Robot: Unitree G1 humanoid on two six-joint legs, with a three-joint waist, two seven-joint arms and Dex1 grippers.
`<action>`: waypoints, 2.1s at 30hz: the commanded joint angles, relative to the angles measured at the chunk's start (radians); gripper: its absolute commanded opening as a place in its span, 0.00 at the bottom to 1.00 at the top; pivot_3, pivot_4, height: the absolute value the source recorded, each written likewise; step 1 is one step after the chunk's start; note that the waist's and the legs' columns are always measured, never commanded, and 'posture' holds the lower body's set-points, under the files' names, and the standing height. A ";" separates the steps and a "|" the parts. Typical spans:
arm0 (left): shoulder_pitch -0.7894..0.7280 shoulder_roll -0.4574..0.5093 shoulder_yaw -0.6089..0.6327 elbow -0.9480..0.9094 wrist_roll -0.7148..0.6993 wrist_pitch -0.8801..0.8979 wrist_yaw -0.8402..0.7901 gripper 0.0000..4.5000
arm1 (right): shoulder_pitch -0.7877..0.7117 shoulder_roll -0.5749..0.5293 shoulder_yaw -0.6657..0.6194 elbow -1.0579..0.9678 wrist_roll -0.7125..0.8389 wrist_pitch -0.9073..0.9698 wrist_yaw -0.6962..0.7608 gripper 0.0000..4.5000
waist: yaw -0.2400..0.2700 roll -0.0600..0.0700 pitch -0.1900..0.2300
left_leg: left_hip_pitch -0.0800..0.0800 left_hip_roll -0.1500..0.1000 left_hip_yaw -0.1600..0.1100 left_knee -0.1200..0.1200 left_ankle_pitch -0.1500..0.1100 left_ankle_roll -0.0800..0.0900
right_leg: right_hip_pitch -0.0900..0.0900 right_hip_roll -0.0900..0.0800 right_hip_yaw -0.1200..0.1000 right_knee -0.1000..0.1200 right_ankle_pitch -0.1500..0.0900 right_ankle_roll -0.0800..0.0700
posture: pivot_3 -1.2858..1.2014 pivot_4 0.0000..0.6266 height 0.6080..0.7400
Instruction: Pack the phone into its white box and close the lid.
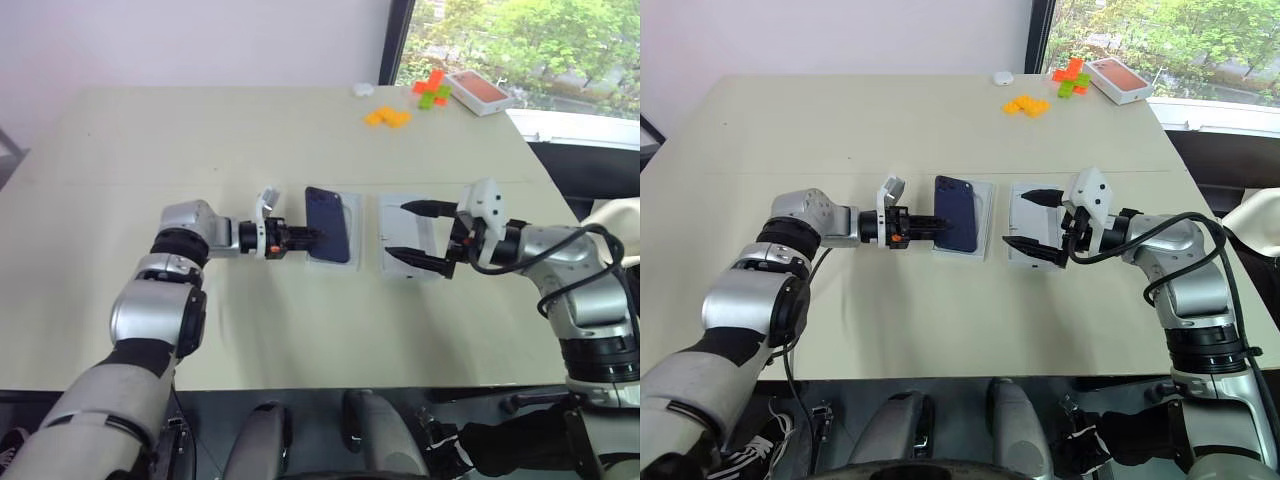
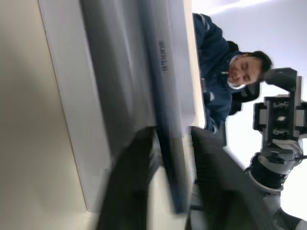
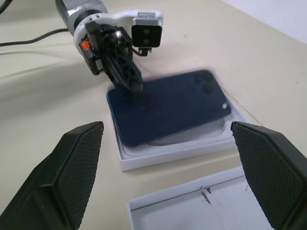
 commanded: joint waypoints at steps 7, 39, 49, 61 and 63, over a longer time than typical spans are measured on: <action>-0.059 0.006 0.045 0.012 0.055 -0.044 -0.040 0.99 | -0.035 0.007 0.021 0.004 -0.022 -0.046 -0.007 1.00 | -0.001 0.000 0.000 | 0.001 0.000 0.000 0.001 0.000 0.000 | 0.000 0.000 0.000 0.001 0.000 0.000 | 0.52 0.24 1.00; -0.043 -0.019 0.003 -0.076 0.183 -0.127 -0.073 0.99 | -0.062 0.026 0.047 0.039 -0.056 -0.095 -0.024 1.00 | 0.000 0.000 0.000 | 0.001 0.000 0.000 0.002 0.000 0.000 | 0.001 0.000 0.000 0.002 0.000 0.000 | 0.52 0.24 1.00; 0.022 0.061 -0.035 -0.321 0.155 0.006 -0.083 0.99 | -0.066 0.035 0.056 0.050 -0.056 -0.100 -0.024 1.00 | -0.003 0.000 0.000 | 0.001 0.001 0.001 0.002 0.000 0.000 | 0.000 0.001 0.002 0.003 0.000 0.000 | 0.52 0.24 1.00; 0.197 0.130 0.055 -0.624 0.101 -0.116 -0.007 0.99 | -0.078 0.034 0.043 0.052 -0.055 -0.078 -0.046 1.00 | 0.000 0.001 0.000 | 0.001 0.001 0.001 0.002 0.000 0.000 | 0.000 0.000 0.002 0.003 0.000 0.000 | 0.52 0.24 1.00; 0.279 0.150 0.077 -0.722 0.091 -0.198 -0.006 0.99 | -0.078 0.037 0.040 0.046 -0.053 -0.065 -0.060 1.00 | -0.004 0.001 0.000 | 0.001 0.001 0.001 0.002 0.000 0.000 | 0.000 -0.001 0.002 0.003 0.000 0.000 | 0.52 0.24 1.00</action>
